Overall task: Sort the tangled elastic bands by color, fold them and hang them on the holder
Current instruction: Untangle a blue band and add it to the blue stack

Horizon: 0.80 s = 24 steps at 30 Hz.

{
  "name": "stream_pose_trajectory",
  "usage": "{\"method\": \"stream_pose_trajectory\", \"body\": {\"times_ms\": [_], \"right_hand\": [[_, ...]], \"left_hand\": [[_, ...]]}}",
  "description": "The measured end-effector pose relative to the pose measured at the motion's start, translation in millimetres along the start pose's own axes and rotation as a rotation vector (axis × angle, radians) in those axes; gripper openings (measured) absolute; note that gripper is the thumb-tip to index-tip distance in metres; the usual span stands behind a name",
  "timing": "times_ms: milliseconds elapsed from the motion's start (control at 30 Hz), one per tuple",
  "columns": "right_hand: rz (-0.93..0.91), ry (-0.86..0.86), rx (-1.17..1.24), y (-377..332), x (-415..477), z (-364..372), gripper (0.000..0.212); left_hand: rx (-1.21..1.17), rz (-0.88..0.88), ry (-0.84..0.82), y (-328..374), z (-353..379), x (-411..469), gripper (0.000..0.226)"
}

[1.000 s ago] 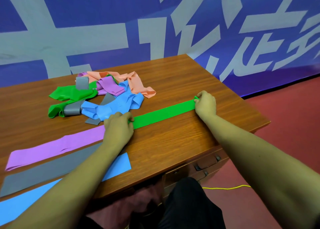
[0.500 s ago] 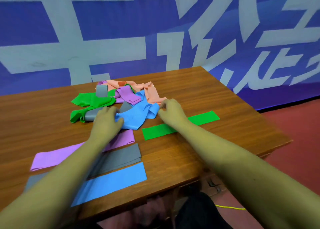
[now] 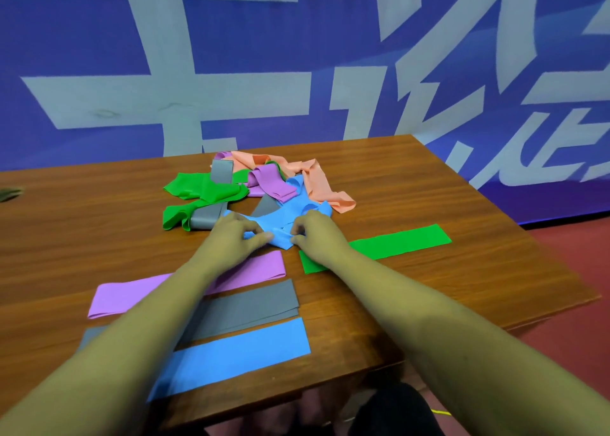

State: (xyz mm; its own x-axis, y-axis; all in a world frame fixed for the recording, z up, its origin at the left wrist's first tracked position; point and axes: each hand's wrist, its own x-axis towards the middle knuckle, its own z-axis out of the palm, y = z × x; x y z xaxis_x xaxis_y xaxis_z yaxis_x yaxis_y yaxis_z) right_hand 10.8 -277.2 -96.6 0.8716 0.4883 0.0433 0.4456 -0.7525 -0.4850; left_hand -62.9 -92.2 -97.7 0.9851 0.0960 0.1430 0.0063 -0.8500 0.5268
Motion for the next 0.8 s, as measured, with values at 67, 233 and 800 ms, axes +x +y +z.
{"method": "stream_pose_trajectory", "body": {"times_ms": [67, 233, 800], "right_hand": [[-0.008, 0.075, 0.048, -4.2, 1.3, -4.0, 0.002], [-0.06, 0.28, 0.294, -32.9, 2.2, -48.3, 0.004], [-0.214, 0.621, 0.65, -126.4, -31.3, -187.2, 0.004]], "left_hand": [[0.037, 0.013, -0.02, -2.2, -5.1, -1.0, 0.019], [-0.135, -0.038, 0.226, 15.0, -31.6, 5.9, 0.011], [-0.701, 0.216, 0.293, 107.0, -109.9, -16.2, 0.008]]}}
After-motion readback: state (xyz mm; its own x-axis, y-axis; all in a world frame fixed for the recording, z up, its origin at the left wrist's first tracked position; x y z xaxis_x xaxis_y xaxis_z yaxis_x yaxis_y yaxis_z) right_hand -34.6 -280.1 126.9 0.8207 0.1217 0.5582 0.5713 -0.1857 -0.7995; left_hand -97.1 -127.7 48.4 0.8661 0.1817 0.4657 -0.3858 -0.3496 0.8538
